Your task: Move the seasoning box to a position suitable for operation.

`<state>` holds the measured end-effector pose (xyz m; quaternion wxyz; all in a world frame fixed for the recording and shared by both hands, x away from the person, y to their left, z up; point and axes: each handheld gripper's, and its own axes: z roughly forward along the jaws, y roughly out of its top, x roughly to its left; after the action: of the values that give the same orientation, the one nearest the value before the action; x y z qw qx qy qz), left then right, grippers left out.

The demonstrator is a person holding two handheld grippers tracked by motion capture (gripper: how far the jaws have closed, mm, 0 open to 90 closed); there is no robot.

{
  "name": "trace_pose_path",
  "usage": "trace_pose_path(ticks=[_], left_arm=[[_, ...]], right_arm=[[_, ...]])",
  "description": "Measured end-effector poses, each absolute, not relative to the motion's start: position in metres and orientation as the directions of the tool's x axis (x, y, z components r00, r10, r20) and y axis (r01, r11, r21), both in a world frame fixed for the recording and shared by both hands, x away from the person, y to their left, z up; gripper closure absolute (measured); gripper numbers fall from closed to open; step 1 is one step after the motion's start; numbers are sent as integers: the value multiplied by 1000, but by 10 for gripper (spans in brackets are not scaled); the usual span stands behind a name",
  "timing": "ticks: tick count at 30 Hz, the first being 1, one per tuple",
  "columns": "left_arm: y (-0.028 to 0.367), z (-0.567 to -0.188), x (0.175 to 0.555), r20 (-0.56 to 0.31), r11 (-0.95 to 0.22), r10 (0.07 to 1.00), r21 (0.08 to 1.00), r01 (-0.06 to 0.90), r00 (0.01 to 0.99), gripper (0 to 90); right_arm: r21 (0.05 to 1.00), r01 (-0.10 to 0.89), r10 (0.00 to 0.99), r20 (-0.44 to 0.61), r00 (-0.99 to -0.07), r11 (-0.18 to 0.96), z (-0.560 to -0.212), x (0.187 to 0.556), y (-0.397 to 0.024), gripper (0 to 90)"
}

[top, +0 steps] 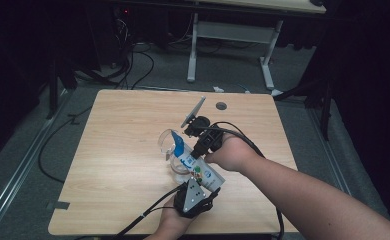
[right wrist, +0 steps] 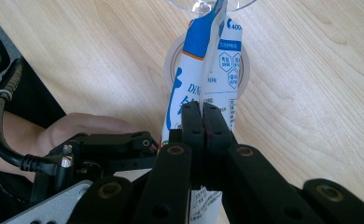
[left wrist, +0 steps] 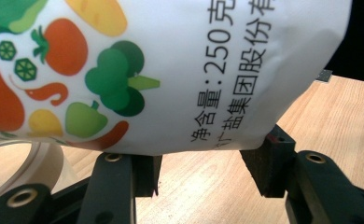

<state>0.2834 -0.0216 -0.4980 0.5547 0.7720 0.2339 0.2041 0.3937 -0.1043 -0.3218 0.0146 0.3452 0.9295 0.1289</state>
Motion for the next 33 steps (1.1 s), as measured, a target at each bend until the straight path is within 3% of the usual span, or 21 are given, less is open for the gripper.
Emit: trace_pose_path(ticks=[33], left_arm=[[-24, -496, 283, 56, -270, 592, 954, 132, 804, 523]], right_arm=[[253, 636, 645, 56, -762, 729, -323, 393, -101, 896]])
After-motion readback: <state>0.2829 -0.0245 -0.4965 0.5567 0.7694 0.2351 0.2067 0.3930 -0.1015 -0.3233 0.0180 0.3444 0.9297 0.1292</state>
